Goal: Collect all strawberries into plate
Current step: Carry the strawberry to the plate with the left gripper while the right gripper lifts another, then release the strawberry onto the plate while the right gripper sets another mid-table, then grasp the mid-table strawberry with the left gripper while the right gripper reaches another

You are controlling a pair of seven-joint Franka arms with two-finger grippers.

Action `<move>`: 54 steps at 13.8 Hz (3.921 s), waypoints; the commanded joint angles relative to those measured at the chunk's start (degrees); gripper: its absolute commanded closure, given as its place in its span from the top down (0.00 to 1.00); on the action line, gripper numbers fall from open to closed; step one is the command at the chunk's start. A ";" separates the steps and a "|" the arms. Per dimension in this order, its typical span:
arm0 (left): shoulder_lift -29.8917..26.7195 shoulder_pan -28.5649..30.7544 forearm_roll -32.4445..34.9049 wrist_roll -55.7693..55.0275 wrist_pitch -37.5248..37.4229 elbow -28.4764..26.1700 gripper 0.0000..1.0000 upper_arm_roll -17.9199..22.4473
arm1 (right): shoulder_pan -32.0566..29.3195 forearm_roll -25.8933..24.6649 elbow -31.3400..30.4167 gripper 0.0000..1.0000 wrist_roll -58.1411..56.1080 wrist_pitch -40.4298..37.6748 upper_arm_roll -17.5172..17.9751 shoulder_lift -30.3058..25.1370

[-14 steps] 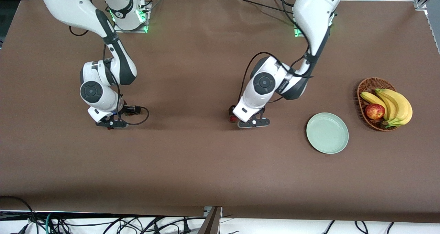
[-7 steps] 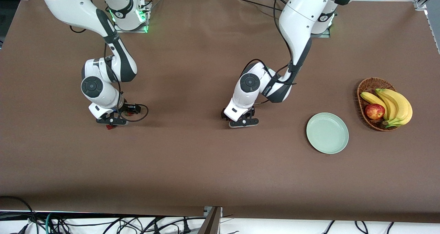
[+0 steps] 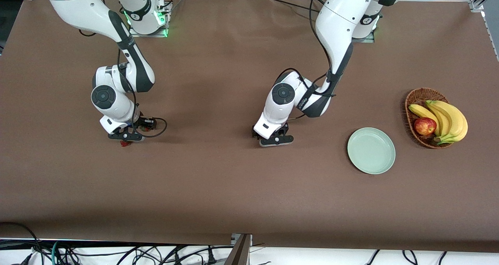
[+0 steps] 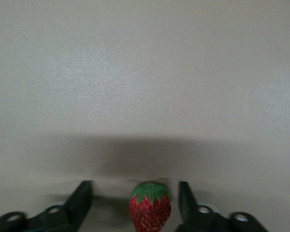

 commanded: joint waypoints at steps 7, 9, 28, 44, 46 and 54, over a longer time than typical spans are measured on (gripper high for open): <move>-1.63 0.15 1.09 -0.85 -1.85 0.68 0.25 0.67 | -0.01 3.28 2.46 0.25 -0.22 0.68 1.58 -1.42; -4.61 1.03 1.09 -0.42 -7.45 1.20 0.25 0.93 | 0.78 5.92 5.97 0.25 -0.22 0.59 3.68 -0.29; -4.28 32.85 1.09 60.67 -18.38 0.24 0.36 5.68 | 27.67 8.04 45.54 0.32 41.44 7.54 9.58 28.02; -11.31 27.25 0.47 41.83 -28.40 1.64 1.00 -5.39 | 3.00 7.51 48.44 1.00 5.89 -30.31 7.13 16.33; -8.33 21.89 0.29 34.68 -28.40 7.06 1.00 -5.40 | -0.78 7.60 47.65 1.00 -4.47 -33.85 5.02 16.33; 2.04 7.55 0.91 16.75 -10.75 8.85 1.00 -4.69 | -10.91 7.42 40.36 1.00 -18.06 -33.16 2.73 16.77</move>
